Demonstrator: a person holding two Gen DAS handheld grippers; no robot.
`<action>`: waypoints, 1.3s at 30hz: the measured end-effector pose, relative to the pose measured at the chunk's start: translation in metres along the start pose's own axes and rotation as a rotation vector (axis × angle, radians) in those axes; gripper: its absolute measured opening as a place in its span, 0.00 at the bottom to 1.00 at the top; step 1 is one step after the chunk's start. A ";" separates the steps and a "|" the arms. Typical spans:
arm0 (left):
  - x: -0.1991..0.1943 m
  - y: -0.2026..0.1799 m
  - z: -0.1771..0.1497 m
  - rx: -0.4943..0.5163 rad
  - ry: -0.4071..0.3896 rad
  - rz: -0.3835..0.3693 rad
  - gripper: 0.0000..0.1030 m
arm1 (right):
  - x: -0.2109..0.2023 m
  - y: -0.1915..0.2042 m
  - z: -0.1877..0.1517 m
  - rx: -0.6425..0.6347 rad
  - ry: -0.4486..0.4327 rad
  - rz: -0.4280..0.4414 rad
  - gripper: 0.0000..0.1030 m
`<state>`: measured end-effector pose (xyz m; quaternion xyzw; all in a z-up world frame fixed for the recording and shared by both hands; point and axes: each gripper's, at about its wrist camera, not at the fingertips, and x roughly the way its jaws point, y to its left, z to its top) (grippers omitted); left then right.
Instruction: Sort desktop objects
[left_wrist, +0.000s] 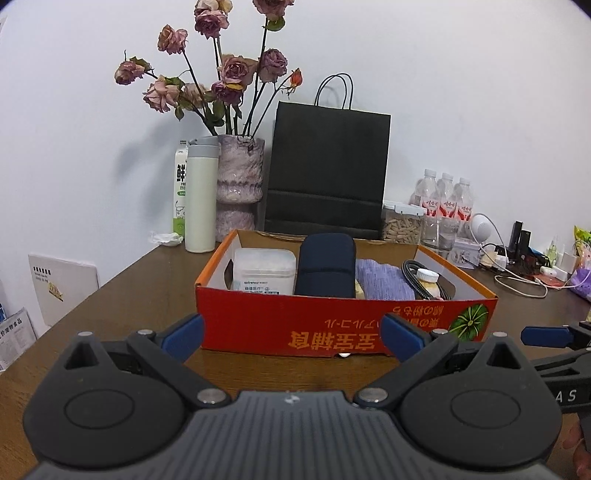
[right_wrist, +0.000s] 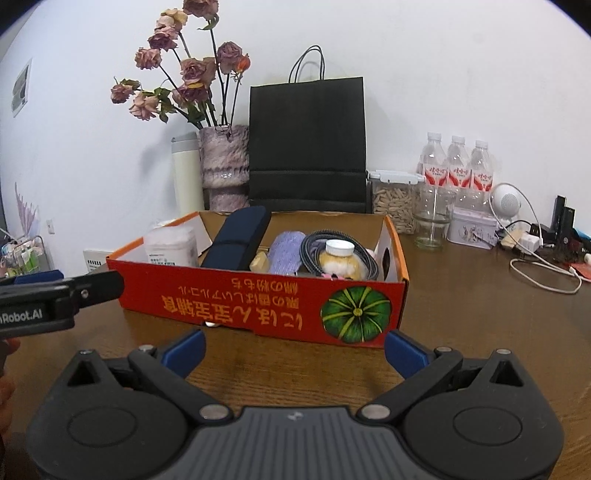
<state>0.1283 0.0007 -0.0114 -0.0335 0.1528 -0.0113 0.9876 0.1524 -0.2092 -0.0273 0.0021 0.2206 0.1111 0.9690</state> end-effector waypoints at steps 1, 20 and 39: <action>-0.001 -0.001 -0.001 0.004 -0.004 0.003 1.00 | -0.001 -0.001 -0.001 0.002 -0.004 0.001 1.00; -0.003 -0.014 -0.015 0.077 -0.040 0.033 1.00 | -0.006 0.002 -0.011 0.005 -0.082 -0.006 1.00; -0.004 -0.016 -0.015 0.089 -0.048 0.038 1.00 | -0.005 0.003 -0.011 0.002 -0.077 -0.010 1.00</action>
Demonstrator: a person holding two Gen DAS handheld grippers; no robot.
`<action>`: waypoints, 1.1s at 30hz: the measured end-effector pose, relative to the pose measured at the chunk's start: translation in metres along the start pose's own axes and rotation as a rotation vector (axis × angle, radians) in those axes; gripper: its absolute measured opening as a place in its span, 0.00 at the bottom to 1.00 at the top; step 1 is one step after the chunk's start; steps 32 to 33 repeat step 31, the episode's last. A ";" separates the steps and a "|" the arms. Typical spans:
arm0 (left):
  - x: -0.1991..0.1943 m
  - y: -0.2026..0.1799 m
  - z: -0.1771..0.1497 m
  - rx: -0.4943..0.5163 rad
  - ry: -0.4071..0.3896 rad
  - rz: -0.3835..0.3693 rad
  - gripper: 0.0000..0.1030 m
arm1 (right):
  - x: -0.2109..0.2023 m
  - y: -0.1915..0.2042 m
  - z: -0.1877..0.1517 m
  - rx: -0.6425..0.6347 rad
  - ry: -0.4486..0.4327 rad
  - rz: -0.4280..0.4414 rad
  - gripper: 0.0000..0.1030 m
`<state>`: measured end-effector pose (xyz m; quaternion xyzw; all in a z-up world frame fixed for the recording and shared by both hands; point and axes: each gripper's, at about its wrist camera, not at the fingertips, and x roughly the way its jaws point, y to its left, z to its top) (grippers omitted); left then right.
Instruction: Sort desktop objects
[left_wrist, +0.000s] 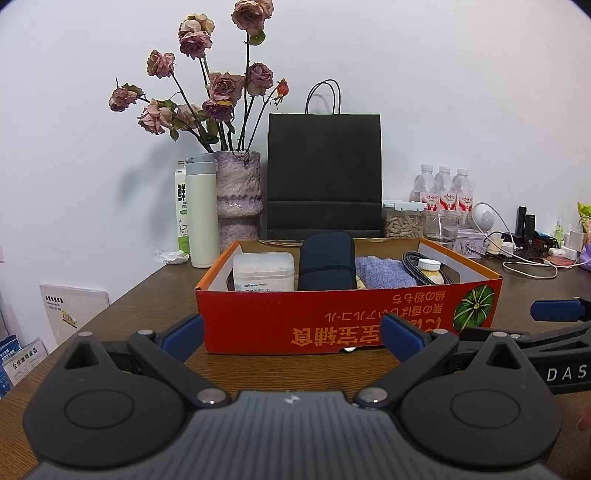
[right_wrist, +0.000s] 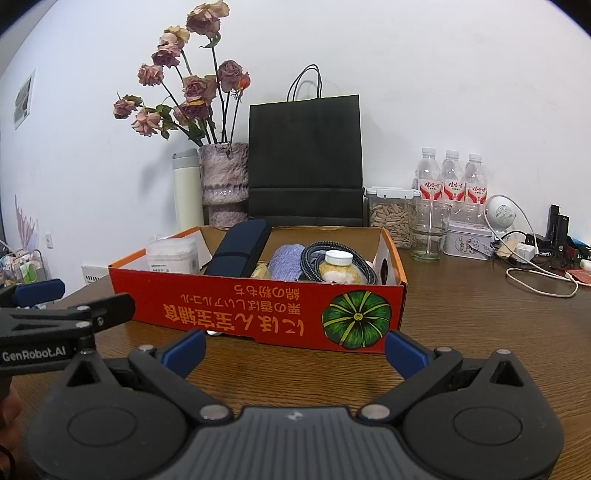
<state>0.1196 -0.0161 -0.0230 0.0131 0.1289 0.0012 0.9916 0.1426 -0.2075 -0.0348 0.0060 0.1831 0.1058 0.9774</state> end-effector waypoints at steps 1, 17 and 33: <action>0.000 0.000 0.000 0.000 0.000 0.000 1.00 | 0.000 0.000 0.000 0.000 0.000 0.000 1.00; -0.001 0.000 0.001 0.001 -0.004 0.004 1.00 | 0.000 0.000 0.000 -0.002 -0.001 -0.001 1.00; -0.002 0.001 0.001 -0.003 -0.006 0.005 1.00 | 0.000 0.001 0.000 -0.006 -0.001 -0.002 1.00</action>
